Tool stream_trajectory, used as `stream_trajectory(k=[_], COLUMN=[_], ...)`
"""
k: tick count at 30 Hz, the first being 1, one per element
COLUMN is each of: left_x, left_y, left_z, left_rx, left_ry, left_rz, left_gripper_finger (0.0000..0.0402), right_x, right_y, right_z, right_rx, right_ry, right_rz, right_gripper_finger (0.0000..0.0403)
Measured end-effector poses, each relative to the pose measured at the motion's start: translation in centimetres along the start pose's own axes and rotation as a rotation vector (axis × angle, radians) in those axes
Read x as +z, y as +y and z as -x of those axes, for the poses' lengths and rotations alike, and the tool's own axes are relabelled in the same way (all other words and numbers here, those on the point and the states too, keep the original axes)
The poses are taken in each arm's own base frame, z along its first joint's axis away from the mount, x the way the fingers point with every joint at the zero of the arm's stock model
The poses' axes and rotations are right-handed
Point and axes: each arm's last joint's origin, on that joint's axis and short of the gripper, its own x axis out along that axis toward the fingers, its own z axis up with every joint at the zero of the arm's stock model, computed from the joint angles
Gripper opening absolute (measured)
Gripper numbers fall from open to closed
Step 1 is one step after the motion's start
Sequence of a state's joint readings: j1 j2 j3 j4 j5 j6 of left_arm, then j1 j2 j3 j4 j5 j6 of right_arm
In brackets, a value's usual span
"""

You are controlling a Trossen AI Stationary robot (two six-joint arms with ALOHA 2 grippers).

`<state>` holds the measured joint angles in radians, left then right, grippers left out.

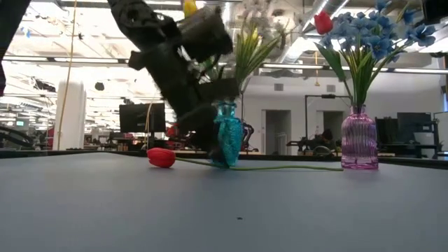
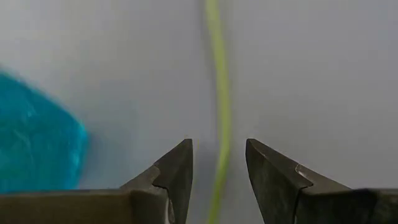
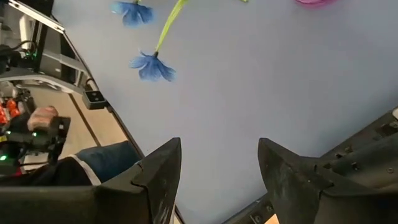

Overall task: Sort flowers into vase by color
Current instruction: Put the red flower into the violet vase

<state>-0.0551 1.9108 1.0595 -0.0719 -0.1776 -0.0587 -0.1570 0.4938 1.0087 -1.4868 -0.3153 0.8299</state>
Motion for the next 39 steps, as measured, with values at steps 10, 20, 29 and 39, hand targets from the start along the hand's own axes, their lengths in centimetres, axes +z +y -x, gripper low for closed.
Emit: stream_trajectory(k=[10,20,29,39], left_x=[-0.9,-1.6,-1.7,0.6], left_y=[0.8,-0.2,-3.0,-6.0], left_z=[-0.2,0.2,2.2,11.3], left_rx=[-0.021,-0.027,-0.078,-0.305], left_ry=[0.097,0.17,0.179,0.022], left_rz=[-0.054,-0.049,-0.027,-0.036], left_gripper_finger=[0.0138,0.0084,0.0003,0.0], right_x=[0.1,0.2,0.1,0.6], right_y=[0.1,0.2,0.3,0.9], right_z=[-0.1,-0.1,-0.1,0.0], right_rx=[0.016,0.018,0.048,0.127], right_ry=[-0.009,-0.016,0.013,-0.021], right_rz=[0.021,0.023,0.025,0.13], right_gripper_finger=[0.0238,0.0238,0.0238,0.0238])
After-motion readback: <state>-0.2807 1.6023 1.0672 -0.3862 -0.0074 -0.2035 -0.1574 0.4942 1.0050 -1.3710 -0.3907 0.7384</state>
